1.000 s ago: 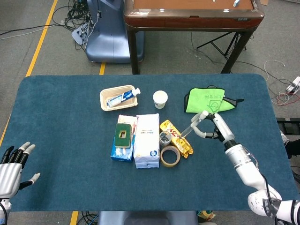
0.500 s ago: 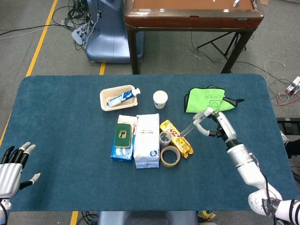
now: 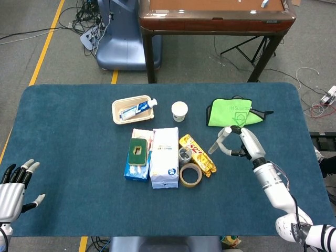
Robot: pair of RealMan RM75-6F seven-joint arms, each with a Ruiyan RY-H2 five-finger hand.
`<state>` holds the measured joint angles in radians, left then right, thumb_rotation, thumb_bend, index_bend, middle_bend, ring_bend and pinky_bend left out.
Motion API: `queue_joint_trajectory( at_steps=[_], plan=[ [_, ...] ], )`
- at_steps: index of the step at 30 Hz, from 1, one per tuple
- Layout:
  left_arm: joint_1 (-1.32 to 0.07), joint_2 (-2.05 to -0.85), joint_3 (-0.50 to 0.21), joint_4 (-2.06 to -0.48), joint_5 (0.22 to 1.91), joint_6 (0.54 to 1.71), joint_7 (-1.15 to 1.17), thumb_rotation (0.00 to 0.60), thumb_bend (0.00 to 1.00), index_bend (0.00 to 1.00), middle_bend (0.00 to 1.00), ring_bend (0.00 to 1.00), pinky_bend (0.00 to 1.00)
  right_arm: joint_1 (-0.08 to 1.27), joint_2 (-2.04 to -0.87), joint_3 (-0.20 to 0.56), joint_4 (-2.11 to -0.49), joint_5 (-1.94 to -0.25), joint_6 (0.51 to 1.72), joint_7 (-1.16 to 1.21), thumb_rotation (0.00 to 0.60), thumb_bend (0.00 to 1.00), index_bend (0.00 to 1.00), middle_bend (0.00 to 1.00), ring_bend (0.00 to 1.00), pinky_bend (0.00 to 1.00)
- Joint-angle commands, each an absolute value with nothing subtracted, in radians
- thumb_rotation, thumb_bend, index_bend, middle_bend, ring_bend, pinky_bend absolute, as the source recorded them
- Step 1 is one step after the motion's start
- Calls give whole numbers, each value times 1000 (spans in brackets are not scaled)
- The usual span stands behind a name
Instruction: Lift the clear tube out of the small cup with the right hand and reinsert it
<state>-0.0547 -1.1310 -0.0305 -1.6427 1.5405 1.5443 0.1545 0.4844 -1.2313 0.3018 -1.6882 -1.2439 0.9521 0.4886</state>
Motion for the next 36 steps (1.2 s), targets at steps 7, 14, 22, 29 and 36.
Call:
queue_joint_trajectory(
  at_steps=[7,14,22,29,36],
  plan=[
    [-58,-1134,-30,-1643,1539,1539,158,600,190,141,96,152,52,489,-1293,262,-1567,-1299,1071,320,600,611,688,431,286,246],
    [-59,-1133,-29,-1644,1538,1535,160,600,190,141,96,152,52,491,-1326,264,-1561,-1277,1095,280,600,611,688,430,286,246],
    [-59,-1132,-29,-1644,1537,1535,157,600,189,141,96,152,52,500,-1256,290,-1679,-1238,959,536,600,611,688,431,286,246],
    [-59,-1129,-28,-1648,1541,1538,159,600,189,141,96,152,52,515,-1256,299,-1705,-1299,975,586,600,611,688,431,286,246],
    [-56,-1132,-27,-1644,1541,1541,156,600,190,141,96,152,52,546,-1293,303,-1699,-1298,978,558,600,611,688,431,286,246]
  ],
)
